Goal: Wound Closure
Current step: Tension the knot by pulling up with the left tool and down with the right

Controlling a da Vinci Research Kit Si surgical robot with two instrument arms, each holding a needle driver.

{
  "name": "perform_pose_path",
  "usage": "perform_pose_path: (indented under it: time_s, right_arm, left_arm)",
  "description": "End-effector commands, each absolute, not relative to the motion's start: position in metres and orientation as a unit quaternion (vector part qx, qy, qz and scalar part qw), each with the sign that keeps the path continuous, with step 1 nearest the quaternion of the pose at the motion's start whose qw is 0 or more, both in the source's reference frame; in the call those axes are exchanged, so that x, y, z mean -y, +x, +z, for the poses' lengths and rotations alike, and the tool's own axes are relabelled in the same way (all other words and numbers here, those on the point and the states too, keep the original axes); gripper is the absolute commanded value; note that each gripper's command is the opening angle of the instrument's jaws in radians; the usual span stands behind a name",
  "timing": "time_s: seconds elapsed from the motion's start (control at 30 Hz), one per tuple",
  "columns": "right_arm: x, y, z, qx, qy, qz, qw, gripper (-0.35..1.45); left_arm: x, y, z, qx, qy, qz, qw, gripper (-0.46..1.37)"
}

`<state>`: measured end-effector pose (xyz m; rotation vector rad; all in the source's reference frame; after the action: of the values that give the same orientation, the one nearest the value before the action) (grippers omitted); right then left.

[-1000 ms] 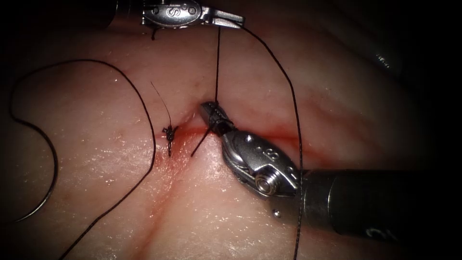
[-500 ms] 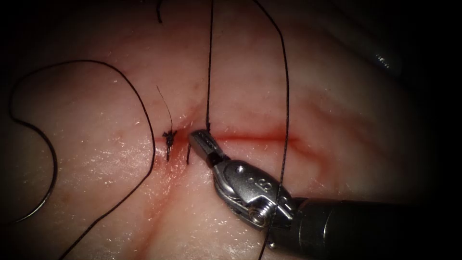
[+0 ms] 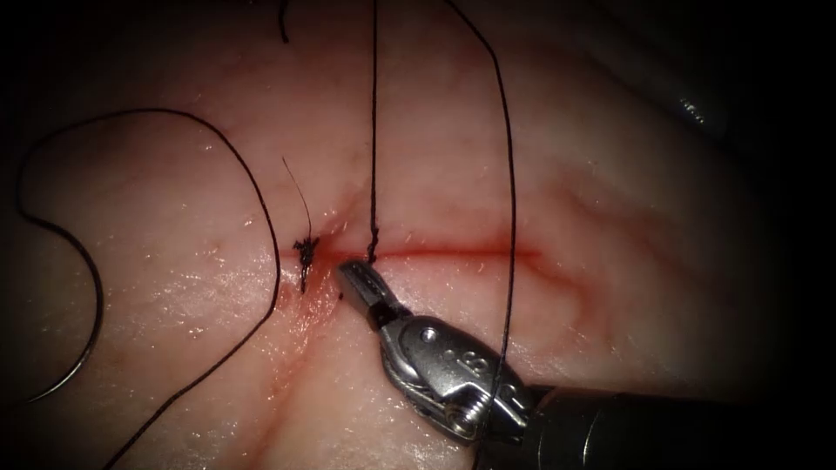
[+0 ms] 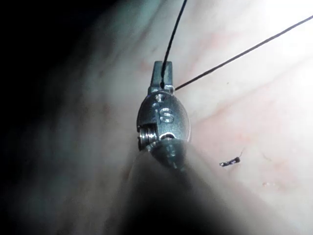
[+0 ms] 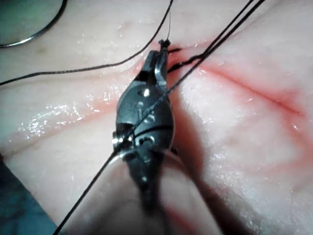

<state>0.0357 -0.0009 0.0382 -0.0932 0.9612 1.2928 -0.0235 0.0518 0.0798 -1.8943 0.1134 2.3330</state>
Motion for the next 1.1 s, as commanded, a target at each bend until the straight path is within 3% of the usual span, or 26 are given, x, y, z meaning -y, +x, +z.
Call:
perform_pose_path:
  time_s: [0.03,0.53,1.1]
  right_arm:
    - [0.0014,0.0358,0.0376,-0.429,-0.033,0.581,0.691,-0.35]
    - [0.0072,0.0386,0.0358,-0.419,0.008,0.561,0.714,-0.35]
    - [0.0085,0.0386,0.0359,-0.413,0.016,0.557,0.720,-0.35]
  left_arm:
    - [-0.0519,-0.0235,0.0798,-0.037,-0.628,0.774,0.067,-0.35]
    - [-0.0511,-0.0243,0.0804,-0.044,-0.625,0.777,0.067,-0.35]
    - [-0.0529,-0.0264,0.0826,-0.071,-0.617,0.781,0.071,-0.35]
